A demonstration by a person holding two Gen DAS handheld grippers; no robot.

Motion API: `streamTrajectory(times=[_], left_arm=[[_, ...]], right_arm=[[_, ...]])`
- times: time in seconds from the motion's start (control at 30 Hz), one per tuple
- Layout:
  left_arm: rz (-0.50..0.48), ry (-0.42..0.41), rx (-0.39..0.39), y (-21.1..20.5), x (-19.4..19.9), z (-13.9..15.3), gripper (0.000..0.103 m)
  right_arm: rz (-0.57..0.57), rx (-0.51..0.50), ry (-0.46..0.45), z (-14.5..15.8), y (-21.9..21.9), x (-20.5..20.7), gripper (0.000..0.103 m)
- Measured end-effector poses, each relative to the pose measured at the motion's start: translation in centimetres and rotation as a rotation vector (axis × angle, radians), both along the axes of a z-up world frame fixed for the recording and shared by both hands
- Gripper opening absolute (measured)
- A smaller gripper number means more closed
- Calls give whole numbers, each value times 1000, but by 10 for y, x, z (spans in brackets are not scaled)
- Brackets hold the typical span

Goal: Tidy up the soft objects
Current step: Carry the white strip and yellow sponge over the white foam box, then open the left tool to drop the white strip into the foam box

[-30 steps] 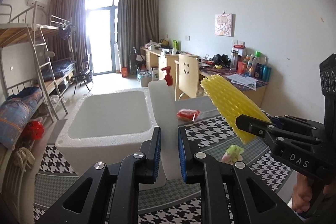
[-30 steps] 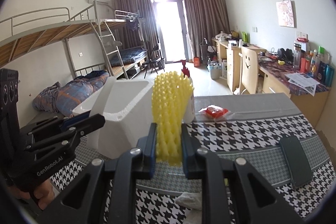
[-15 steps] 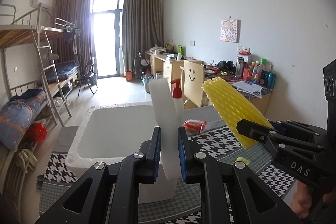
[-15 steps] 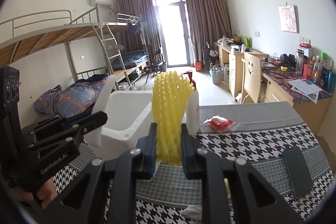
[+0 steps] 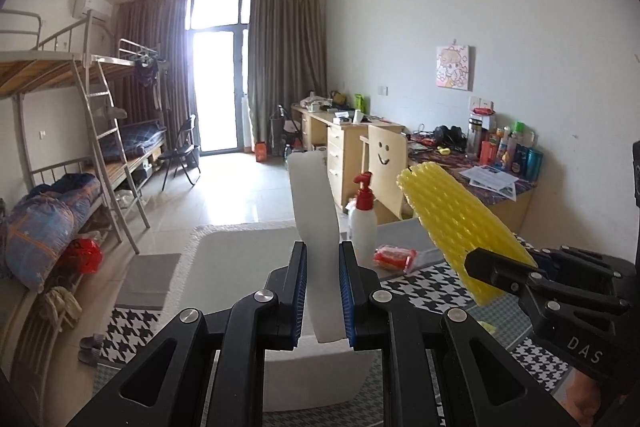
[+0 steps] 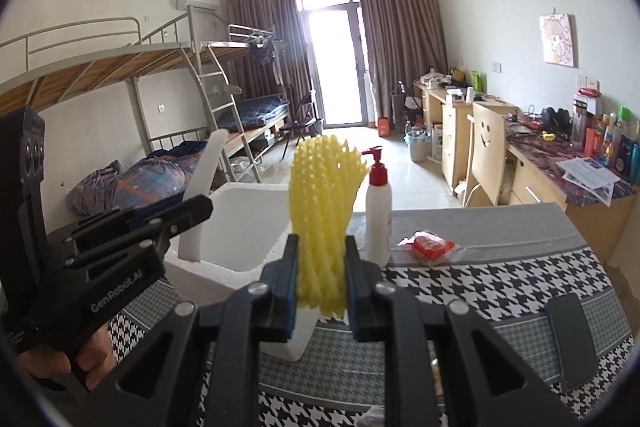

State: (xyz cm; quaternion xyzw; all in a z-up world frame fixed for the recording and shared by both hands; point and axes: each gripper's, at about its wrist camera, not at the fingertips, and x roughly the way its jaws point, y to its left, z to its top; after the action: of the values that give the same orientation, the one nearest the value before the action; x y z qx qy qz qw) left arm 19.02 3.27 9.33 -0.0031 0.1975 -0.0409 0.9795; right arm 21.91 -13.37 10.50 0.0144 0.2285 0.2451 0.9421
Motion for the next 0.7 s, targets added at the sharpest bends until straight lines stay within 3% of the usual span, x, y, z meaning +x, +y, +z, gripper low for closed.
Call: streamTrajectory(times=[0.7], left_arm=[[68, 38, -20, 26, 22, 1, 17]], right_arm=[[92, -15, 25, 6, 33, 20, 23]])
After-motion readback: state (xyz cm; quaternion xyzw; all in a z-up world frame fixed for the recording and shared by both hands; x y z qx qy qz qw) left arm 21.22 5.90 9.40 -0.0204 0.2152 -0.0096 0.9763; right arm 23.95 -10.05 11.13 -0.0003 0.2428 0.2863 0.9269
